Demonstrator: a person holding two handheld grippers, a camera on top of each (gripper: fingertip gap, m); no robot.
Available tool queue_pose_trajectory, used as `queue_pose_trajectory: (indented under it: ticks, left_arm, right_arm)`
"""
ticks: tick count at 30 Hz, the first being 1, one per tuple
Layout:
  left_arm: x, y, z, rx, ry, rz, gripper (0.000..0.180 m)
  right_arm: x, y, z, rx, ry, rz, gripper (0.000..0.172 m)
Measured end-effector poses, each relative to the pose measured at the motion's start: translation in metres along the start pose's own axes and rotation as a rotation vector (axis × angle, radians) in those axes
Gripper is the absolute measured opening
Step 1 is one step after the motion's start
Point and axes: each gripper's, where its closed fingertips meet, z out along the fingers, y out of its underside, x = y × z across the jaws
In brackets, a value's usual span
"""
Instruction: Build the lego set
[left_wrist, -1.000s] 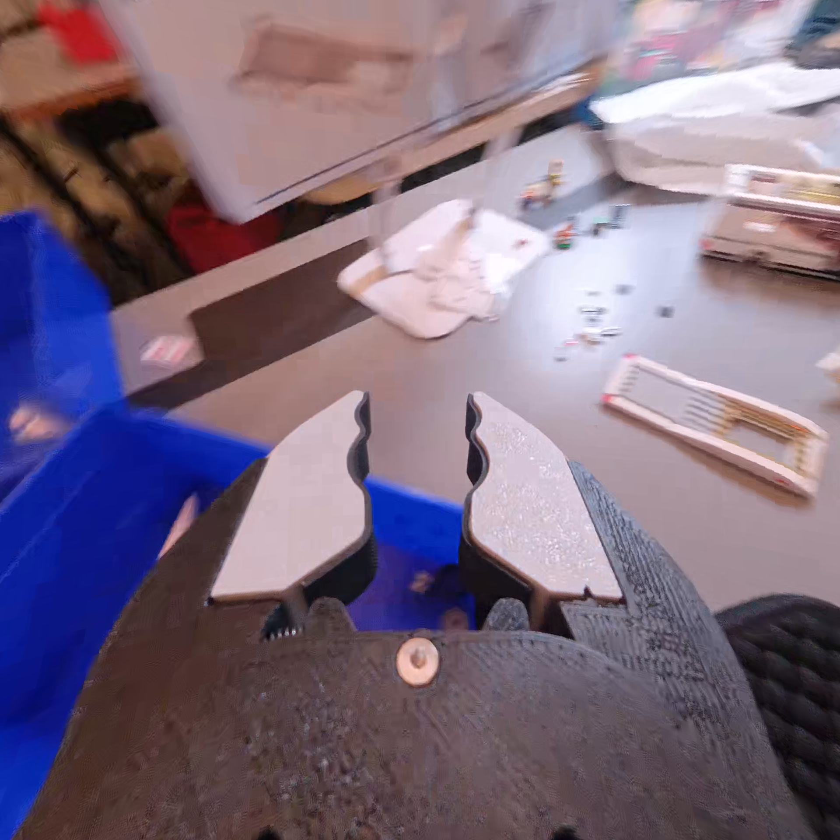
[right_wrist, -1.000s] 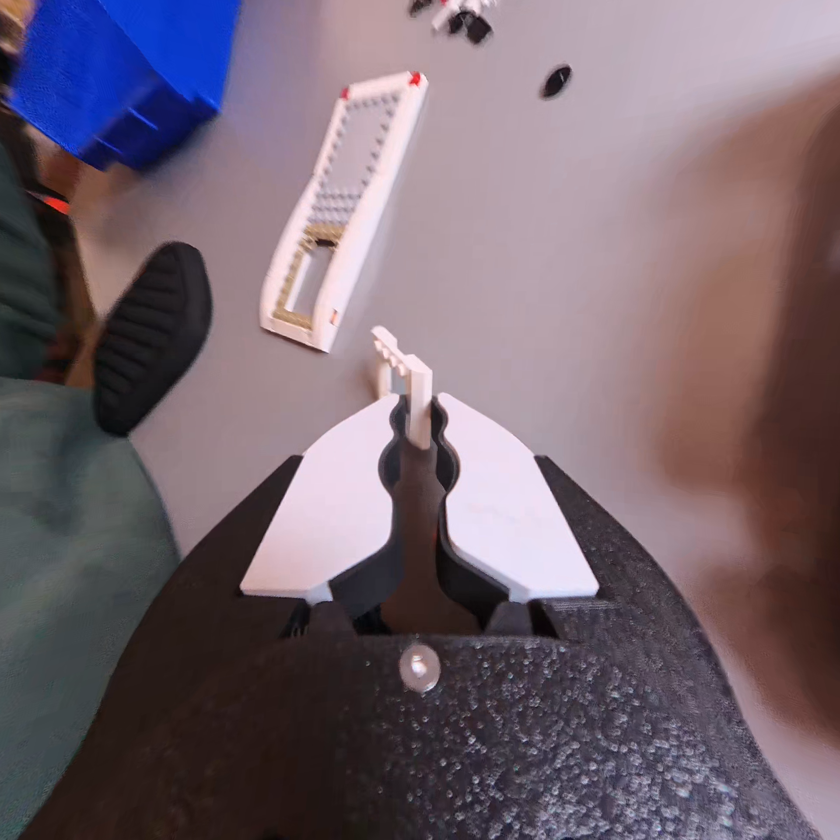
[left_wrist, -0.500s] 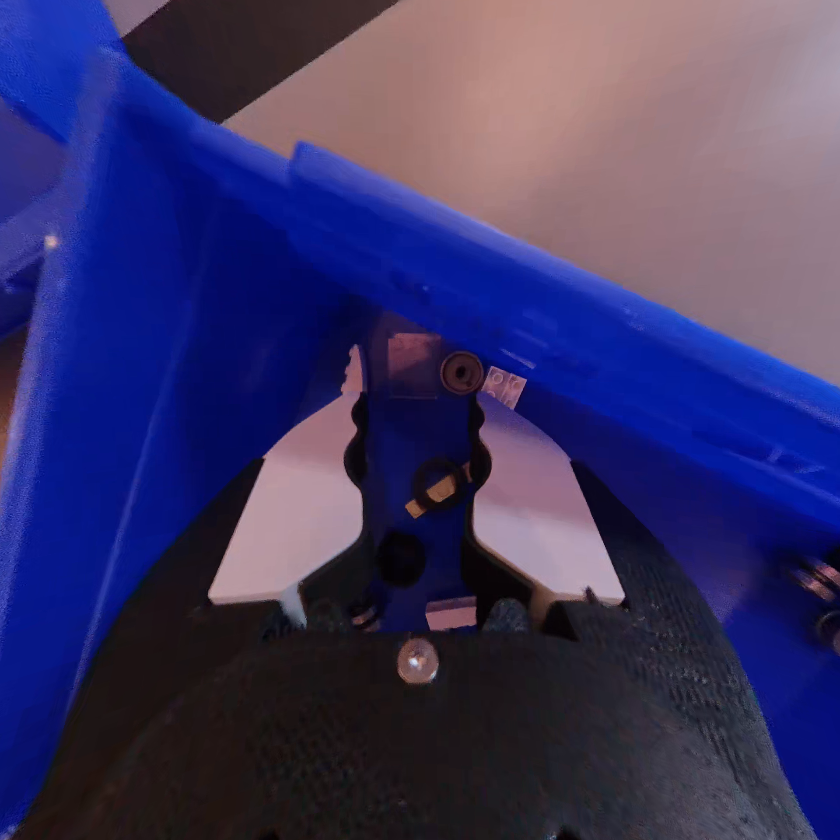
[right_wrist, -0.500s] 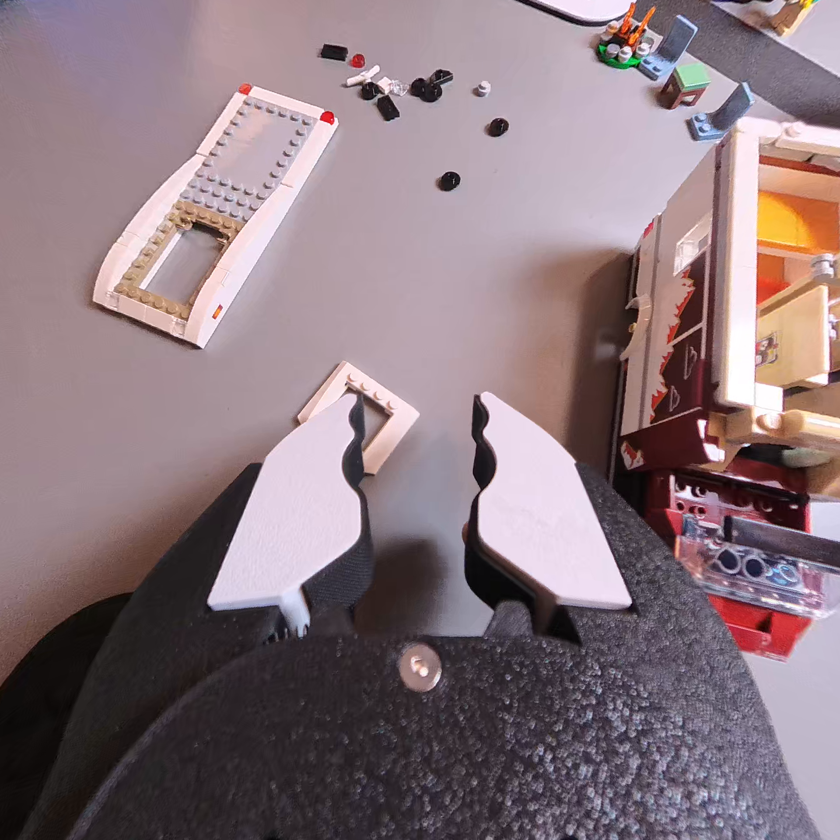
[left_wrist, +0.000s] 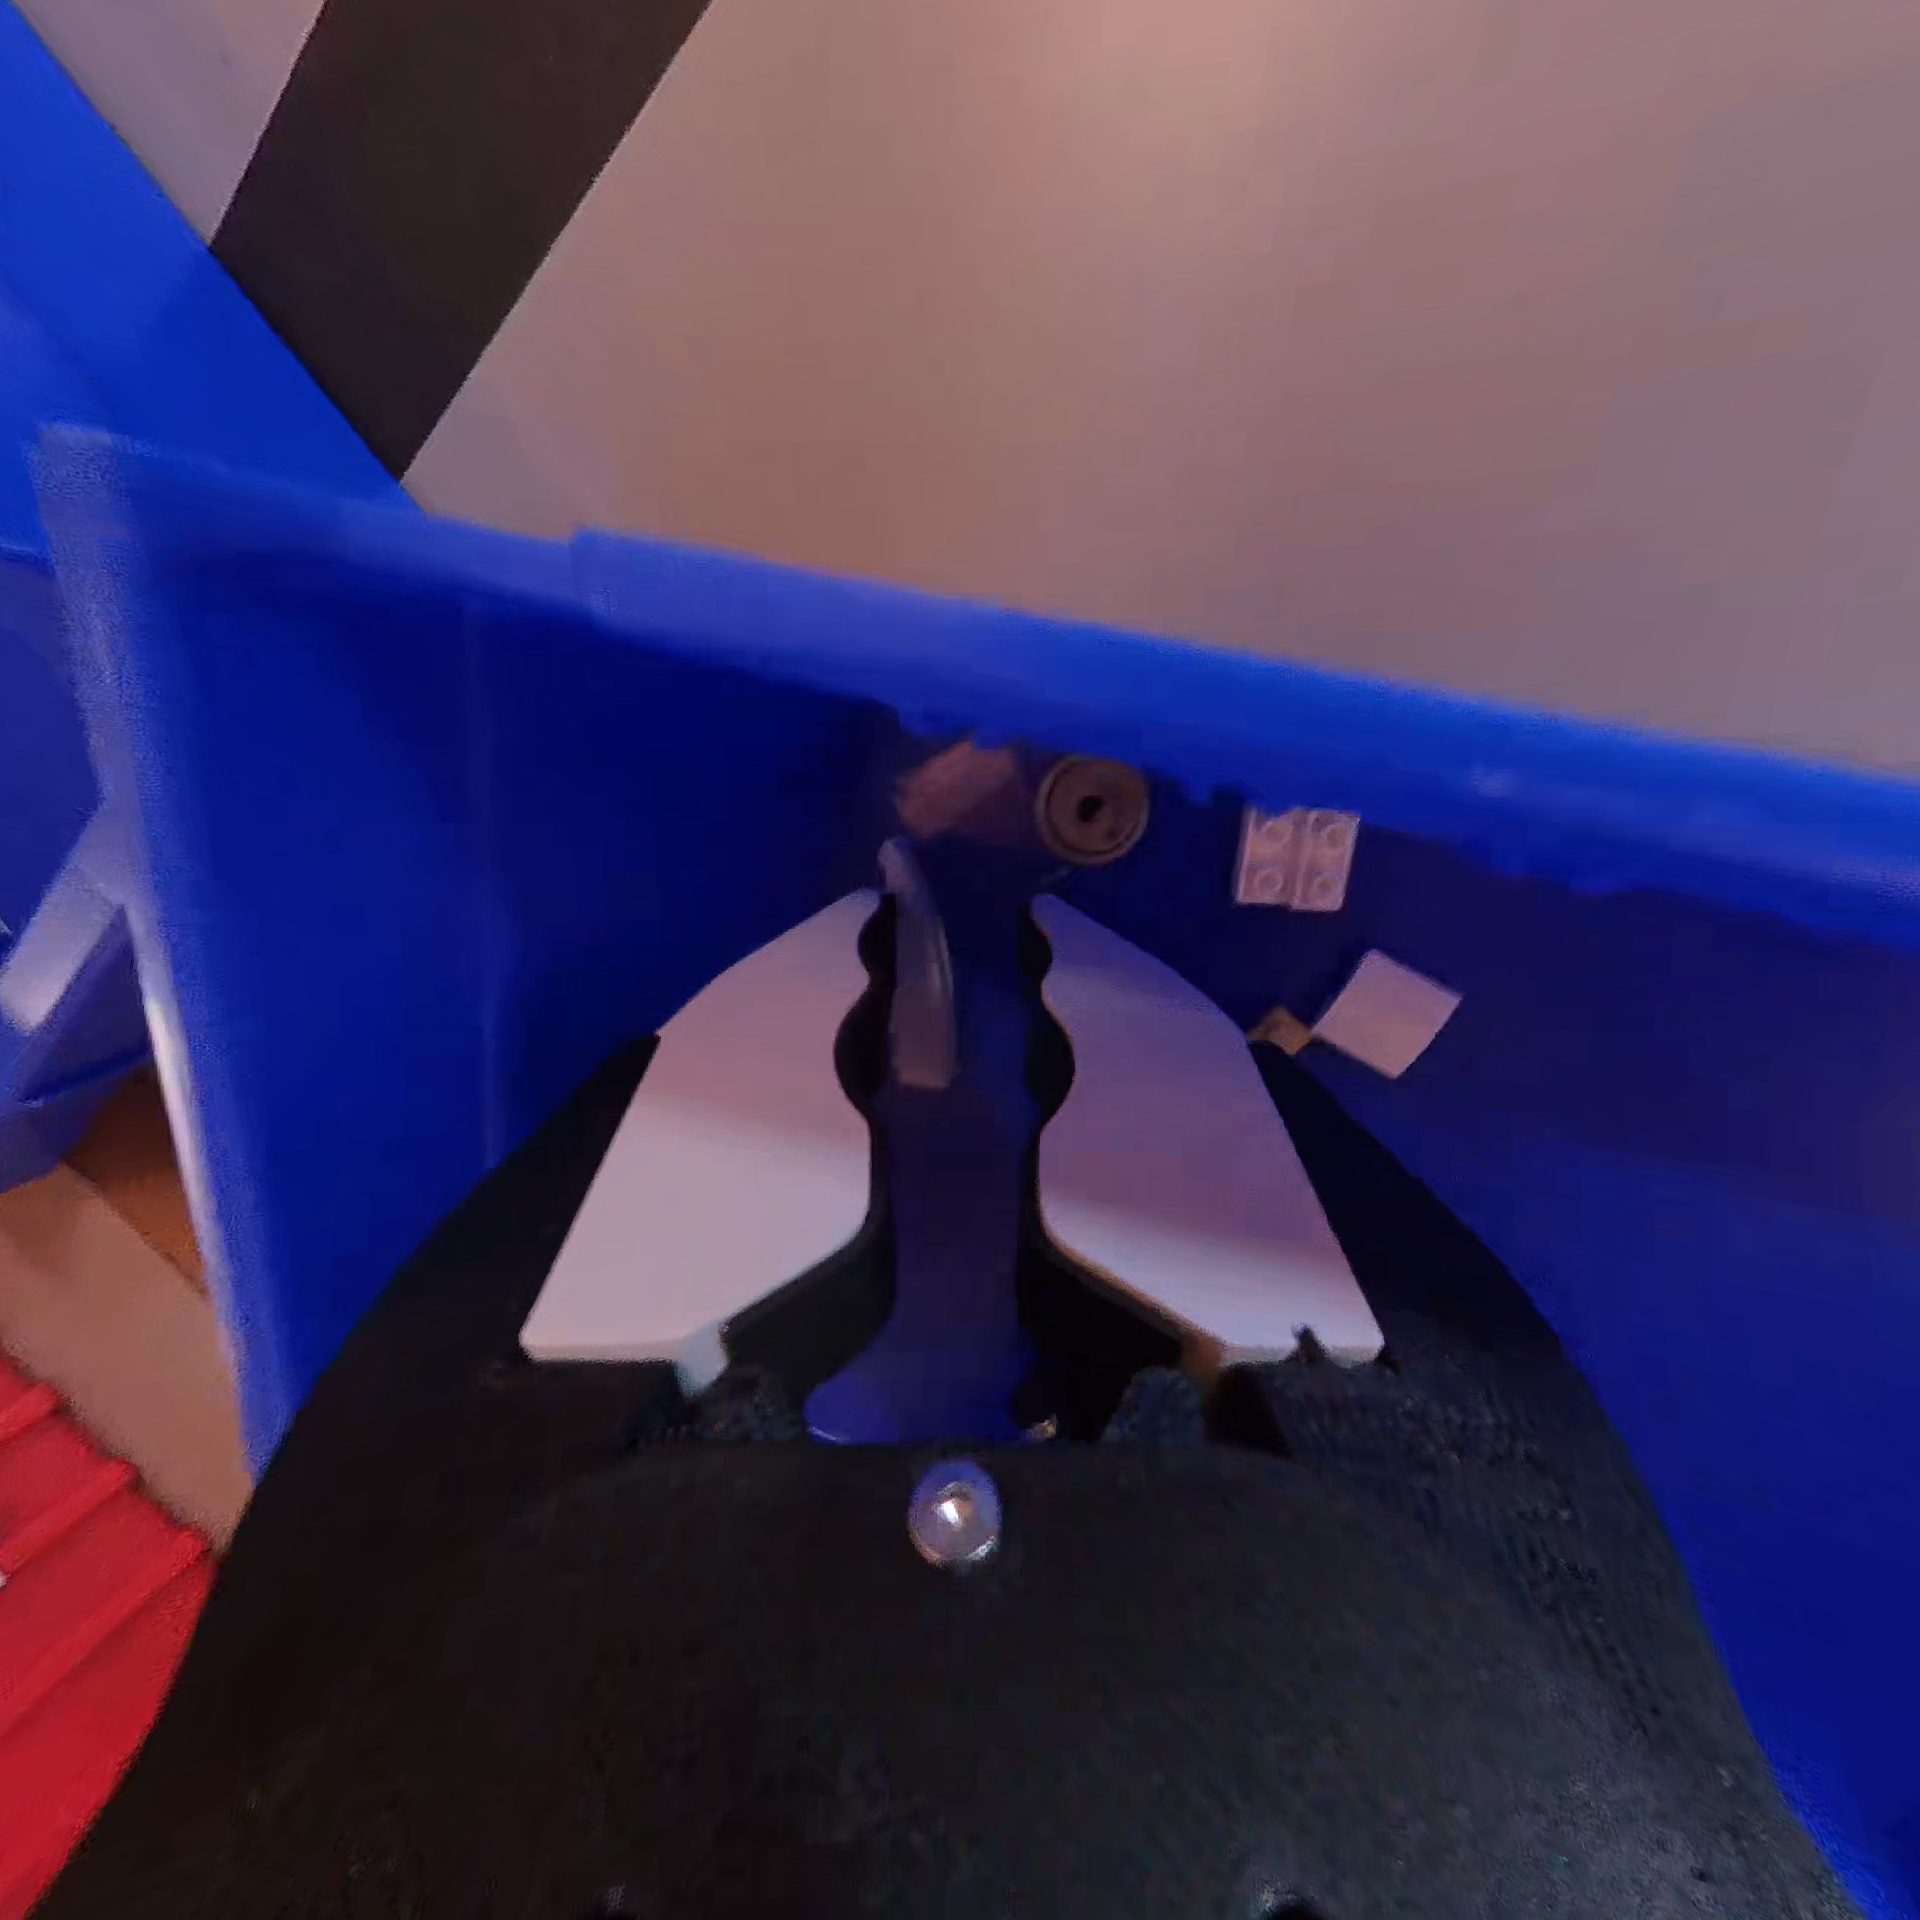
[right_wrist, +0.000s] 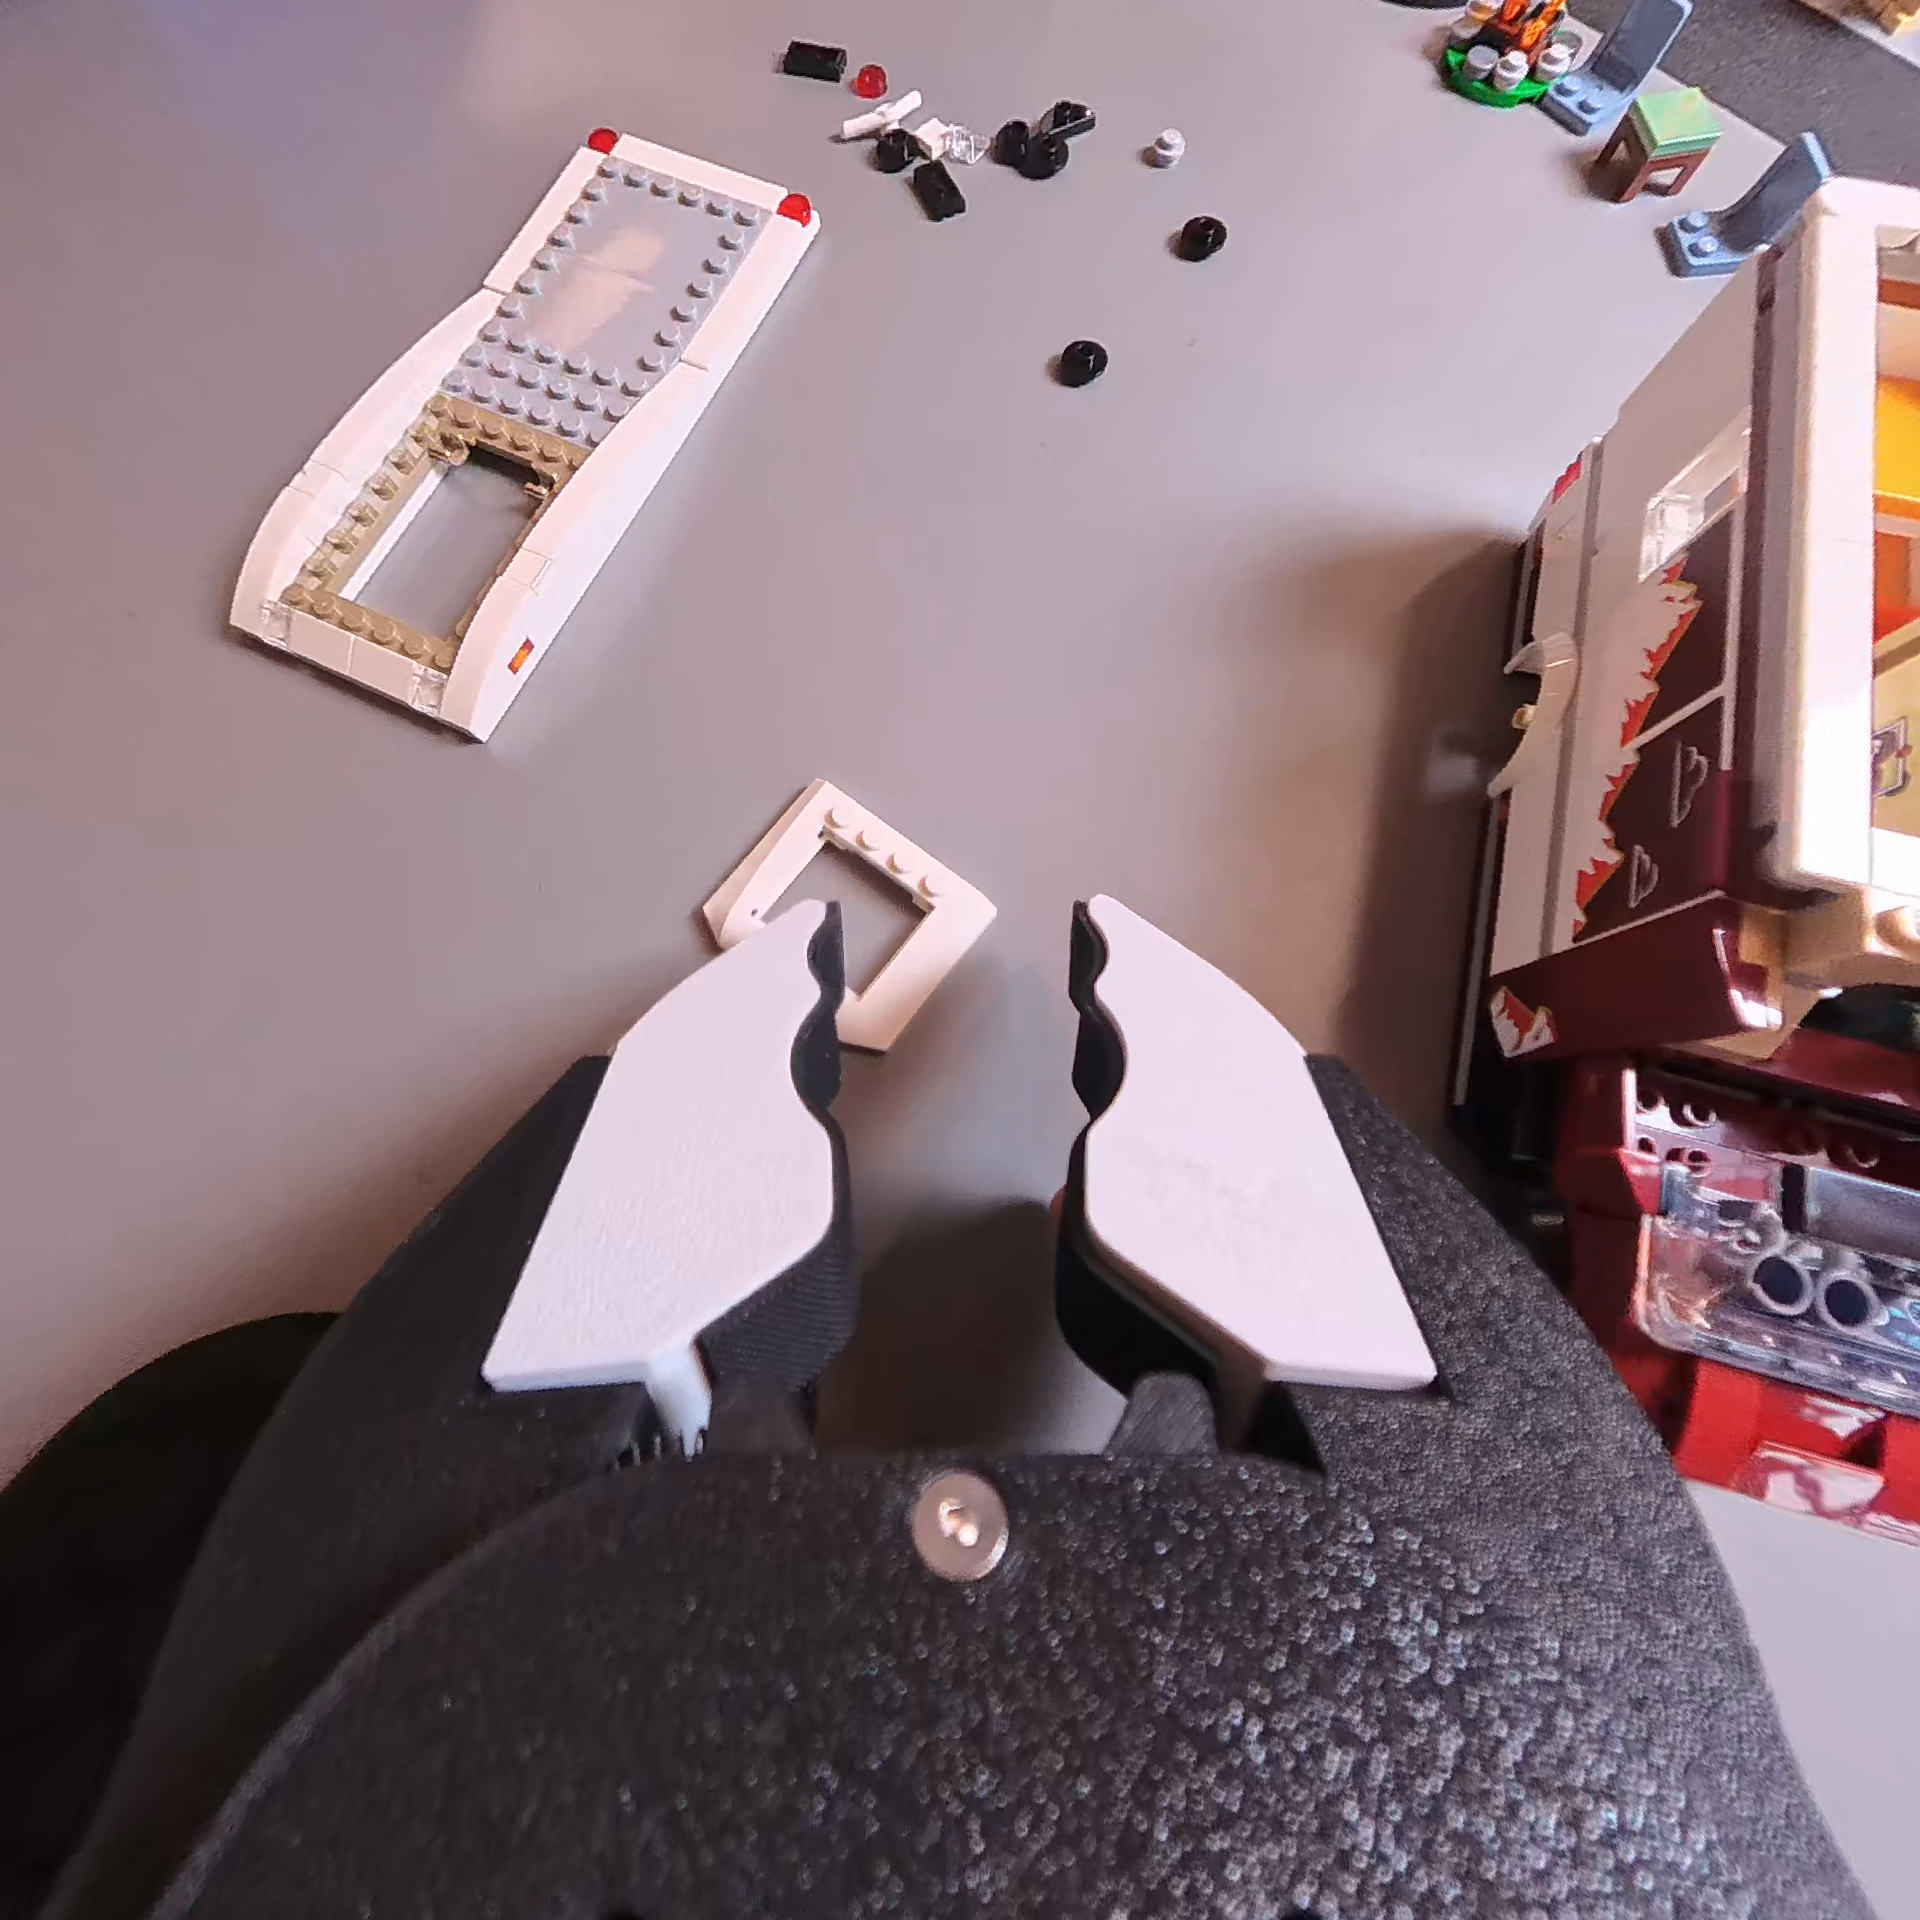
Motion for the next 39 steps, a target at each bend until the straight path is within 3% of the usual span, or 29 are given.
queue_pose_trajectory:
  ticks: [4, 11, 13, 16, 19, 22, 28, 33, 39]
  left_arm:
    - [0.000, 0.013, -0.004, -0.033, -0.004, 0.027, 0.007]
    - [0.025, 0.037, -0.024, -0.113, 0.112, 0.134, 0.002]
    - [0.031, 0.028, -0.035, -0.053, 0.181, 0.074, 0.013]
    - [0.007, 0.006, -0.034, 0.068, 0.072, -0.069, 0.018]
    - [-0.004, 0.003, -0.017, 0.059, 0.018, -0.204, 0.028]
    - [-0.005, 0.002, -0.001, 0.056, -0.010, -0.174, 0.040]
    - [0.001, -0.008, 0.004, 0.133, 0.142, -0.386, 0.027]
    - [0.004, -0.011, 0.003, 0.199, 0.160, -0.387, 0.017]
    - [0.013, -0.001, -0.009, 0.144, 0.154, -0.324, 0.001]
  right_arm:
    - [-0.001, 0.002, -0.002, 0.004, -0.010, 0.000, 0.039]
    - [-0.005, -0.002, -0.004, 0.022, -0.029, -0.024, 0.038]
    - [-0.007, -0.003, -0.005, 0.027, -0.035, -0.038, 0.037]
    - [-0.008, -0.006, -0.004, 0.035, -0.040, -0.047, 0.037]
    - [-0.011, -0.005, -0.003, 0.029, -0.049, -0.056, 0.037]
    - [-0.012, -0.002, -0.002, 0.019, -0.055, -0.063, 0.036]
    - [-0.016, -0.001, 0.001, 0.018, -0.080, -0.048, 0.036]
    - [-0.018, -0.003, 0.005, 0.033, -0.098, -0.036, 0.035]
    - [-0.019, -0.006, 0.000, 0.039, -0.089, -0.059, 0.035]
